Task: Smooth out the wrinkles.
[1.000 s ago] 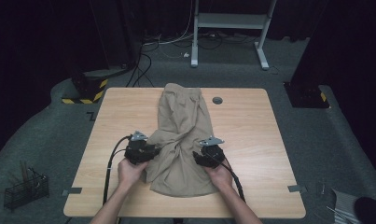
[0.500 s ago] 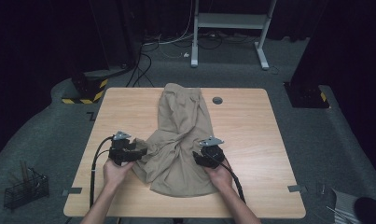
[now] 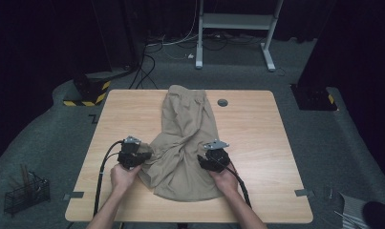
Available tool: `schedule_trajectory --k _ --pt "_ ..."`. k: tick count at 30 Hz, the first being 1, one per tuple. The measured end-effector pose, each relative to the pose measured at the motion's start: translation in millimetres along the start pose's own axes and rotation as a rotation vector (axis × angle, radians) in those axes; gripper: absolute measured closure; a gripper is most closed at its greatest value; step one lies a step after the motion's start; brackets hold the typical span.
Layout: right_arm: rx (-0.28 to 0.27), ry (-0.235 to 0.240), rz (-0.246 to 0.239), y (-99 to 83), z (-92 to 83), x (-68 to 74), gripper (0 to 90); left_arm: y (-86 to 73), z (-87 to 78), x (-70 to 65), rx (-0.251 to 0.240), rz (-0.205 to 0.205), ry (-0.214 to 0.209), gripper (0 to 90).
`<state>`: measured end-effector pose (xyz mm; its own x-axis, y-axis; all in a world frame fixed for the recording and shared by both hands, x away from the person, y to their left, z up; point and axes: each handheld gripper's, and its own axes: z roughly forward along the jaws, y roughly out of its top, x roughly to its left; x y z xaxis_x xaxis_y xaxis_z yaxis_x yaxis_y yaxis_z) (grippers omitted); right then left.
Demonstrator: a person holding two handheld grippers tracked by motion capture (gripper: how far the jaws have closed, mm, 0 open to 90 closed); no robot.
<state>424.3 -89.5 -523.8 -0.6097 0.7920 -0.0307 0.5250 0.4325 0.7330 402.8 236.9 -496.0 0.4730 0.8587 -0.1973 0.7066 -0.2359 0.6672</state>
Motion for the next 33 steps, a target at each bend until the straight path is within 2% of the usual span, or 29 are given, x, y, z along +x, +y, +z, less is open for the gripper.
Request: schedule_trajectory --k 3,5,7,10,13,18,21,23,27,28,30,33 --pt "0.001 -0.001 -0.001 0.0 -0.1 0.2 42.7 3.0 -16.4 -7.8 -0.085 0.032 -0.010 87.5" --pt "0.001 -0.001 -0.001 0.0 -0.1 0.1 42.6 7.8 -26.5 -9.2 -0.132 0.034 -0.024 80.8" --pt "0.001 0.000 0.000 0.0 -0.1 0.0 42.6 13.6 -33.2 -8.3 -0.161 0.030 0.002 69.4" --pt "0.001 -0.002 -0.002 0.0 -0.1 0.2 42.6 20.1 -33.7 -3.3 -0.184 0.016 0.058 51.6" --pt "0.001 -0.002 -0.002 0.0 -0.1 0.2 42.6 22.6 -25.9 5.4 -0.155 -0.003 0.080 40.7" --pt "0.001 0.000 0.002 0.0 -0.1 0.0 42.6 21.3 -5.3 16.3 -0.071 -0.010 0.094 35.6" --pt "0.001 0.000 0.000 0.0 0.0 0.0 42.6 19.8 4.6 19.3 -0.028 -0.013 0.093 37.6" --pt "0.001 0.000 0.000 0.0 0.0 -0.1 42.6 18.4 10.5 19.2 0.003 -0.006 0.078 43.9" --pt "0.001 -0.001 0.000 0.0 -0.1 0.0 42.6 14.6 21.6 16.7 0.080 0.010 0.084 67.3" --pt "0.001 0.000 -0.001 0.0 -0.1 0.0 42.6 12.2 22.5 16.3 0.068 0.018 0.090 73.1" --pt "0.000 0.000 0.002 0.0 0.0 0.0 42.6 11.4 21.5 18.8 0.072 0.004 0.087 87.4" --pt "0.000 0.000 0.000 0.0 0.0 0.0 42.6 10.3 19.7 18.9 0.083 0.001 0.078 90.0"
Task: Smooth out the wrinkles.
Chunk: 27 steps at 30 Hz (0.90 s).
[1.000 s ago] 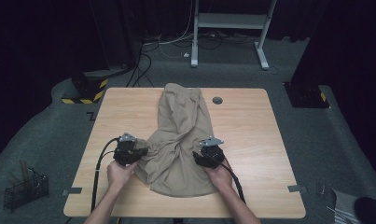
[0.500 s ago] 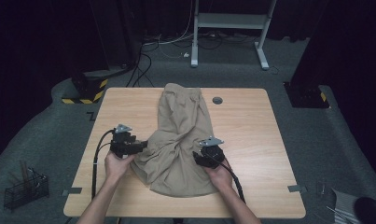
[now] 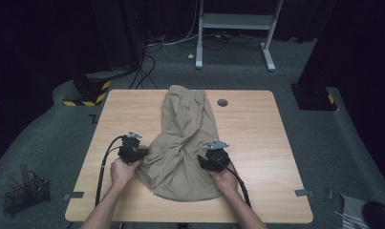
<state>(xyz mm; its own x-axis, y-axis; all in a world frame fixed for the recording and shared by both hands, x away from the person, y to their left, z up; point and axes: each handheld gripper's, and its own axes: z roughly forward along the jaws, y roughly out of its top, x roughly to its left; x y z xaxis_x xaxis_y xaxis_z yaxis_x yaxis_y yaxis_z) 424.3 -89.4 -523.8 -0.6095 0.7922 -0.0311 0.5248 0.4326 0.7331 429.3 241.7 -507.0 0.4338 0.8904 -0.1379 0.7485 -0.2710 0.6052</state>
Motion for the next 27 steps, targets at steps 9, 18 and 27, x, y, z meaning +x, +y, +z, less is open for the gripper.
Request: schedule_trajectory --k 9,18,27 --pt "0.001 0.000 0.002 0.0 0.0 0.0 42.5 -8.5 -32.5 -15.8 -0.114 0.063 -0.030 90.0" --pt "0.001 -0.003 -0.002 0.0 -0.1 0.3 42.4 -1.8 -34.7 14.7 -0.145 -0.063 0.100 42.4" --pt "0.001 -0.003 -0.002 0.0 -0.1 0.3 42.4 -6.0 -4.7 22.1 -0.064 -0.070 0.051 55.0"
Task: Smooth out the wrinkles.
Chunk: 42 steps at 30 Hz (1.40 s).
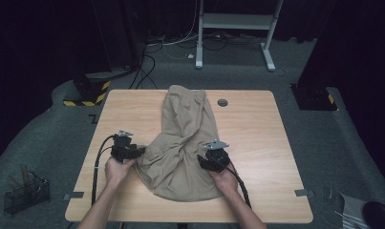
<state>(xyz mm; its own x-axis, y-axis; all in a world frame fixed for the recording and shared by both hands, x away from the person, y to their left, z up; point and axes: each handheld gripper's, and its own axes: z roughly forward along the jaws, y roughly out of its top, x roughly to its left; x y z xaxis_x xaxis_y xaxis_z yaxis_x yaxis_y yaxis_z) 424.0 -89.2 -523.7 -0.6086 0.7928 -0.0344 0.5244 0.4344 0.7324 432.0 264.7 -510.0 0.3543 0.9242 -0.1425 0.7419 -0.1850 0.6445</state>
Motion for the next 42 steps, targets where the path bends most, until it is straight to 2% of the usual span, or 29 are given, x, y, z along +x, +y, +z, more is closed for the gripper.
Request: schedule_trajectory --k 4,5,7,9,11,12,13,14,17,19,21,24,26,28,30,33,36,37,38,39,42 --pt "0.000 -0.002 -0.001 0.0 0.0 0.2 42.3 0.1 1.4 0.6 0.018 -0.027 -0.062 82.9" --pt "-0.001 -0.002 -0.003 0.0 0.0 0.1 42.3 0.1 0.9 -0.2 0.023 -0.024 -0.065 86.3" --pt "0.000 0.001 0.001 0.0 0.1 -0.2 42.4 -0.6 -2.6 -2.6 0.017 -0.020 -0.079 87.7" --pt "0.004 0.014 0.016 0.2 0.2 -2.2 41.9 -2.6 -11.2 -6.7 -0.024 -0.014 -0.107 87.9" --pt "0.003 0.012 0.015 -0.8 -1.0 -2.3 41.5 -6.2 -24.8 -13.7 -0.086 -0.009 -0.157 87.9" --pt "0.002 0.010 0.010 -1.9 -2.3 -1.5 41.3 -8.5 -33.6 -20.0 -0.114 0.006 -0.183 87.9" --pt "-0.007 0.019 0.010 -4.4 -6.2 0.7 41.3 -9.7 -38.8 -24.1 -0.127 0.022 -0.196 87.9" --pt "-0.013 0.029 0.011 -6.2 -9.4 2.5 41.3 -12.2 -45.9 -32.6 -0.140 0.039 -0.230 87.9" --pt "-0.017 0.072 -0.028 -14.0 -24.2 11.9 40.9 -19.2 -56.4 -55.1 -0.160 0.095 -0.297 87.9" --pt "-0.015 0.089 -0.062 -21.7 -35.1 18.5 40.8 -24.6 -55.6 -69.0 -0.154 0.121 -0.325 87.9" --pt "-0.014 0.096 -0.073 -27.8 -42.1 21.9 40.8 -31.2 -48.3 -82.9 -0.127 0.141 -0.344 87.9" --pt "-0.002 0.091 -0.081 -36.7 -49.0 24.8 40.7 -39.2 -29.8 -94.3 -0.072 0.160 -0.324 87.9" --pt "0.014 0.088 -0.081 -41.1 -47.8 24.6 40.4 -41.5 -16.3 -94.7 -0.043 0.135 -0.311 87.9" --pt "0.003 0.091 -0.058 -41.7 -46.0 22.7 40.6 -39.9 -7.8 -91.1 -0.027 0.121 -0.295 87.8" --pt "-0.004 0.088 -0.057 -38.6 -41.7 22.2 40.8 -35.7 -1.5 -86.2 -0.023 0.103 -0.288 87.9" --pt "-0.003 0.095 -0.062 -29.1 -31.4 21.6 40.6 -23.9 5.4 -77.4 -0.025 0.098 -0.234 87.9" --pt "-0.002 0.096 -0.063 -17.3 -18.6 21.3 40.5 -11.2 11.0 -67.5 -0.011 0.069 -0.201 87.9" --pt "-0.005 0.093 -0.064 -14.0 -14.7 21.2 40.5 -8.2 10.3 -65.8 -0.009 0.073 -0.192 87.9" --pt "-0.003 0.091 -0.059 -11.2 -11.9 21.6 40.5 -6.2 7.6 -66.0 -0.024 0.070 -0.200 87.9" --pt "-0.005 0.089 -0.062 -9.3 -9.7 21.5 40.4 -5.2 1.9 -68.2 -0.048 0.070 -0.217 87.9" --pt "-0.004 0.086 -0.056 -8.7 -9.2 21.9 40.4 -5.6 -23.9 -85.8 -0.122 0.122 -0.278 87.9"
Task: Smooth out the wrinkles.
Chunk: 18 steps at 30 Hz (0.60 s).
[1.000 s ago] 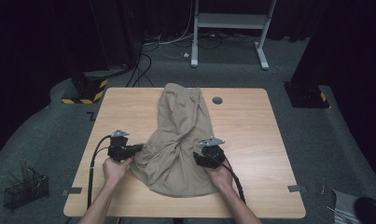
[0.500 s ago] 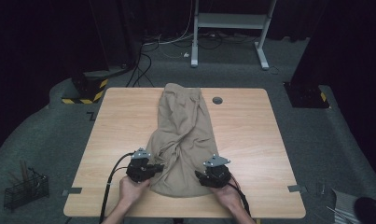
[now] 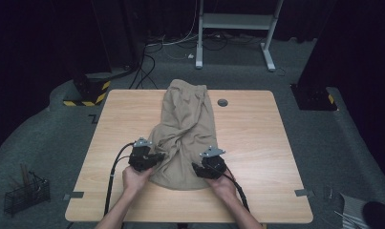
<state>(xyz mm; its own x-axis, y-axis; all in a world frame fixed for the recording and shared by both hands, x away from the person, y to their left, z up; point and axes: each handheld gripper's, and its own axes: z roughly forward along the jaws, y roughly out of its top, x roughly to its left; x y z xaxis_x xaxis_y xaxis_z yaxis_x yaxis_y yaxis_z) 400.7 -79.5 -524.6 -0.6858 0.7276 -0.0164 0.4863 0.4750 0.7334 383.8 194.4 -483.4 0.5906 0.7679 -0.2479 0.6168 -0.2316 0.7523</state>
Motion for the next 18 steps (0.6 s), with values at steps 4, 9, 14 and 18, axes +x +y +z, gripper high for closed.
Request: schedule_trajectory --k 4,9,14,18 --pt "-0.002 -0.026 0.025 -4.2 -5.2 1.1 43.6 1.3 -15.4 -37.2 -0.019 0.083 -0.080 87.8" --pt "-0.021 0.009 0.064 -9.6 -21.0 -0.7 47.9 -4.3 -5.6 -73.7 0.020 0.140 -0.169 87.5" --pt "-0.072 0.036 0.097 -8.4 -41.2 -7.8 50.9 -8.8 26.0 -100.9 0.089 0.167 -0.229 87.2" --pt "-0.101 0.055 0.138 -7.7 -48.3 -15.0 51.1 -10.9 49.5 -110.0 0.159 0.202 -0.215 86.4"
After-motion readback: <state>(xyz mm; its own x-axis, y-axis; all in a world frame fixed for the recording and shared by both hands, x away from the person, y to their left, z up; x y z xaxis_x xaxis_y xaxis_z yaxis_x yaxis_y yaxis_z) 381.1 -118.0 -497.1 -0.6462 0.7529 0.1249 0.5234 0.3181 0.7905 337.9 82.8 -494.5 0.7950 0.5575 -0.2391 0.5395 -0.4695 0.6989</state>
